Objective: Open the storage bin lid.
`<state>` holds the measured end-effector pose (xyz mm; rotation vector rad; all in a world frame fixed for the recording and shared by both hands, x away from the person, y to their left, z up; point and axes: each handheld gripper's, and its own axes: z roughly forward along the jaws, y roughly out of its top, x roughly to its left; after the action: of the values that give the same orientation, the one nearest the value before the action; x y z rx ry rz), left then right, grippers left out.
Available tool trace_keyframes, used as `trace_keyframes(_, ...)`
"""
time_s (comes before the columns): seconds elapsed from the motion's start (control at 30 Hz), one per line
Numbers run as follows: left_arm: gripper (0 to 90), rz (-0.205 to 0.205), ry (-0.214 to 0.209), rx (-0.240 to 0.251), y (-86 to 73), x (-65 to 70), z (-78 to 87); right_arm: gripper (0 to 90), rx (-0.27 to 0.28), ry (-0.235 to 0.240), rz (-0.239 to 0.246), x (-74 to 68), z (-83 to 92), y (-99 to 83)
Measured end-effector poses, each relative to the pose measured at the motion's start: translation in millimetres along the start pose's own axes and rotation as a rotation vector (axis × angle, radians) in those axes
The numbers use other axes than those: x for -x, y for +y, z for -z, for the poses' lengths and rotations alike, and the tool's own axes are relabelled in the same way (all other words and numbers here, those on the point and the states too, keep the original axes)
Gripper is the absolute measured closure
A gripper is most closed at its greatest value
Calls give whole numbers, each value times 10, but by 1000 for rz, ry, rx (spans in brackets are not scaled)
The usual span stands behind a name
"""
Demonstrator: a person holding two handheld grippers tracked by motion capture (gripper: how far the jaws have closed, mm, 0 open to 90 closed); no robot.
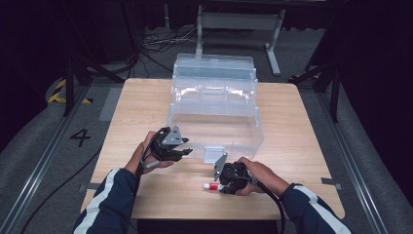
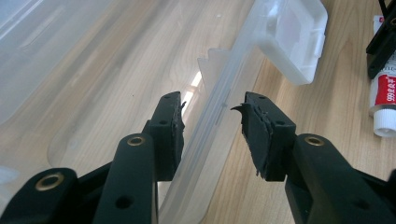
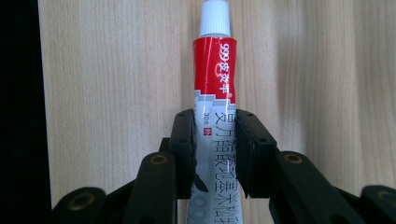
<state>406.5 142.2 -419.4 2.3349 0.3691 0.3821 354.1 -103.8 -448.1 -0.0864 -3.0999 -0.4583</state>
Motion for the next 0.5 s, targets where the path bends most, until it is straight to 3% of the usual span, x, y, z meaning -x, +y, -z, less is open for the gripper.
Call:
trace_keyframes(0.3,576,-10,3,7,25,19,21,708,-13,-9,24,-12,21,-30)
trace_keyframes(0.5,554,-11,23,24,42,18,68,708,-11,-12,16,-10,35,-57)
